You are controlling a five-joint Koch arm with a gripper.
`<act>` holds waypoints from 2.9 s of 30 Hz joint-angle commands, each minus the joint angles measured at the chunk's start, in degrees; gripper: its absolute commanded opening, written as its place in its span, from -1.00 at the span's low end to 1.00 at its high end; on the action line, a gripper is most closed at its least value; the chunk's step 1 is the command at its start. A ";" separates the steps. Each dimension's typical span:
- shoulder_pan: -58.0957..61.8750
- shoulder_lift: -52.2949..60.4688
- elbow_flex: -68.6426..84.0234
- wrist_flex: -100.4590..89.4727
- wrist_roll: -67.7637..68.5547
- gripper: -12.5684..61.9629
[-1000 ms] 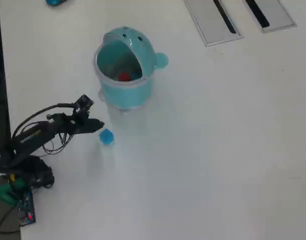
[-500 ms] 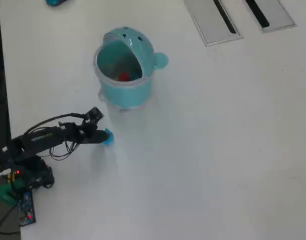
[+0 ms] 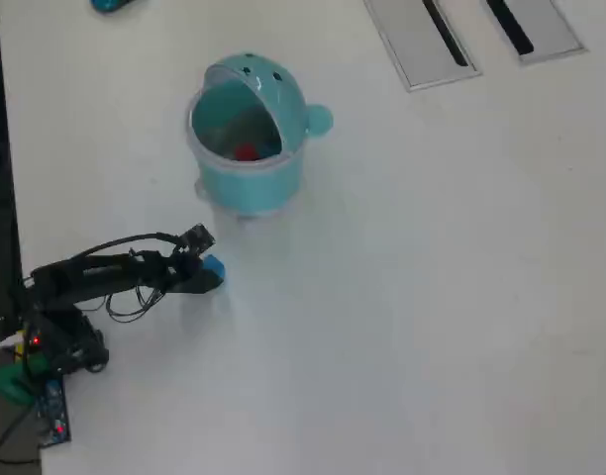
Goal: Grasp RGB lego blocks and put them in the bin one by one.
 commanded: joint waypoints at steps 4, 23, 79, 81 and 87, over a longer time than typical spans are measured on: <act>0.00 -1.49 -1.67 -5.89 -0.09 0.29; -3.08 -2.99 2.11 -15.38 7.47 -0.17; -18.11 -16.79 -53.09 -34.80 20.83 -0.39; -17.93 -19.78 -56.25 -34.80 20.30 -0.39; -17.05 -21.53 -58.54 -34.80 19.34 -0.38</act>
